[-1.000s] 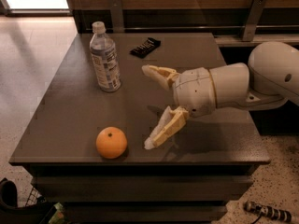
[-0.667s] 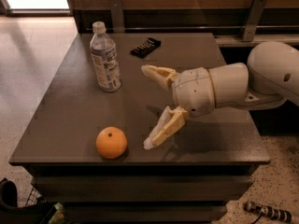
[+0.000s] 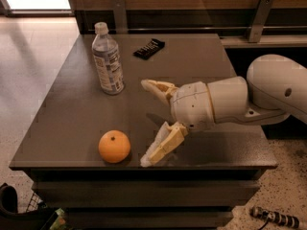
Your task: Move orange near rxbar chocolate
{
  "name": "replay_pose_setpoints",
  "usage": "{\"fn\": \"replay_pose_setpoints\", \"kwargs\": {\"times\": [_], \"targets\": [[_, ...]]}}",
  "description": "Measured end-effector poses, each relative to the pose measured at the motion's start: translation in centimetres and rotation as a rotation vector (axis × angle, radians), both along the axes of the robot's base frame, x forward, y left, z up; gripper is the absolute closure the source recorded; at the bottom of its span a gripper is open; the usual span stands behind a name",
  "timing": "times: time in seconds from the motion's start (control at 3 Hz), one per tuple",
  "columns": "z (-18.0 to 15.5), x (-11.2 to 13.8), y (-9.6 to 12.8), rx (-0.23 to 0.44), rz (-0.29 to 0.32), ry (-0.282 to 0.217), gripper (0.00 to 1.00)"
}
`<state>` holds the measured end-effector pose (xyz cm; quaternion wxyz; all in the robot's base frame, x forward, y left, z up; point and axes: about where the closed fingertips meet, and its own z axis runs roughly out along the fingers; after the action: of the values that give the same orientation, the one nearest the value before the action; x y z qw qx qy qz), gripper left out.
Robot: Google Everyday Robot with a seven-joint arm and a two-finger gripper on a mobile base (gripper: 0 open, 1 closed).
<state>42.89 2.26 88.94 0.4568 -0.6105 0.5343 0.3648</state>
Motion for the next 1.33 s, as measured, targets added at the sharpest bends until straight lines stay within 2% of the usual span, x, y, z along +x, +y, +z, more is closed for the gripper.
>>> {"fn": "replay_pose_setpoints", "kwargs": {"times": [0.33, 0.67, 1.0, 1.33], "targets": [[-2.5, -1.0, 1.5, -0.014, -0.002, 0.053, 0.00], [-4.3, -1.0, 2.2, -0.021, -0.004, 0.084, 0.00], [-6.2, -1.3, 3.5, 0.005, 0.013, 0.100, 0.05], [-6.9, -1.6, 4.3, 0.019, 0.027, 0.101, 0.26]]}}
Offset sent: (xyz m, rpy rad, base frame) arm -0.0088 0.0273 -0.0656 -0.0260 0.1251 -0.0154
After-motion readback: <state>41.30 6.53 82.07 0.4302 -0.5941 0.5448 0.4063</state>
